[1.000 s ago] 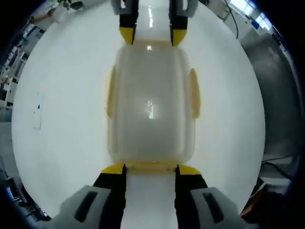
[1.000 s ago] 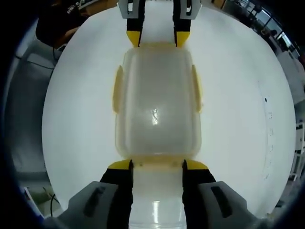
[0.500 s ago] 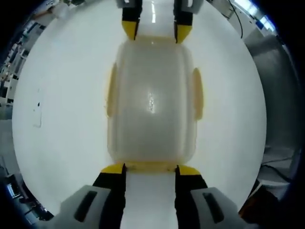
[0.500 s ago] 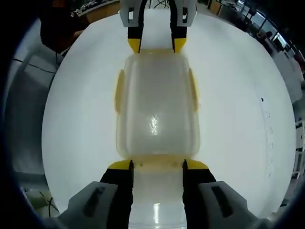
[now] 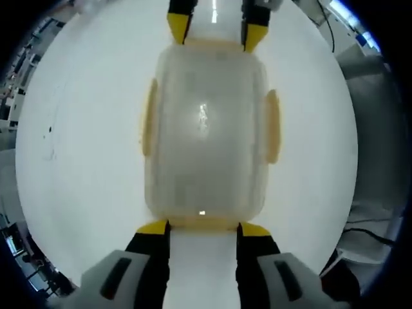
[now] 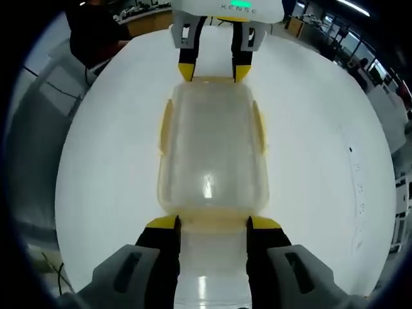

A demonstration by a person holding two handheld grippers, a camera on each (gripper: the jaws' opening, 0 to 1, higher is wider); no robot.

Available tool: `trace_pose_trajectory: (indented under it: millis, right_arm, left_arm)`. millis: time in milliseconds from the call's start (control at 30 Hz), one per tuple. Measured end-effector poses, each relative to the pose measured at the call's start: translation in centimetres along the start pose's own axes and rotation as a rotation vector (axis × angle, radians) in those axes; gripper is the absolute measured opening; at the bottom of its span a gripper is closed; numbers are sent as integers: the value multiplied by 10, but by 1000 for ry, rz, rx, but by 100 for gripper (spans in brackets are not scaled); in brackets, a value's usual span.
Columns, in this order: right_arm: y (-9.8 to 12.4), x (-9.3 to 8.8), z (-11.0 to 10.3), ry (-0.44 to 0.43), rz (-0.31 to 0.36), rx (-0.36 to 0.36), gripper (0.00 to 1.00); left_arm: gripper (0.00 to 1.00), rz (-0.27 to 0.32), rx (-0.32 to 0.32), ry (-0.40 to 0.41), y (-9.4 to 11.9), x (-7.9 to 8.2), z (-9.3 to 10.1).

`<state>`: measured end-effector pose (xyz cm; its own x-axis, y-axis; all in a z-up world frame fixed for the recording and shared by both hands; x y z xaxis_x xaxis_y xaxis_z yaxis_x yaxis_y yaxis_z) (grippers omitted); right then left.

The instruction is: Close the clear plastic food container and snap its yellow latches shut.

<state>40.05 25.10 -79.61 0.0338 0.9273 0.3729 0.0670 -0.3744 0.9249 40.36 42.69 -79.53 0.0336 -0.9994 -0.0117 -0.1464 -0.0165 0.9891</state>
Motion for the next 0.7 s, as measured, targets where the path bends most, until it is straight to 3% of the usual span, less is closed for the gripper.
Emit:
trace_pose_trajectory:
  millis: [167,433,700]
  right_arm:
    - [17,5,0,28,27,-8,37]
    - [48,5,-19,76,34,-18,37]
    - [84,-18,-36,89,23,-59,37]
  left_arm:
    - [34,24,30,15,24,4,-1]
    - [34,53,34,61,48,11,12]
    - [34,108,89,66,77,39,17]
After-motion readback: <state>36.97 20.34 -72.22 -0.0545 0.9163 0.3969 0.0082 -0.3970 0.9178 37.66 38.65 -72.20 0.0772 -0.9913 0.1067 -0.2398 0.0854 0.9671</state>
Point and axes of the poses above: the point that each gripper's makers call its tool centre point, and the gripper's own axes: y roughly backward along the fingers, z roughly to its right, x roughly out of its top, the point moved 4 cm from there along y, roughly backward along the fingers, and after that the axes turned 7 degrees about x, right-handed, at the moved point
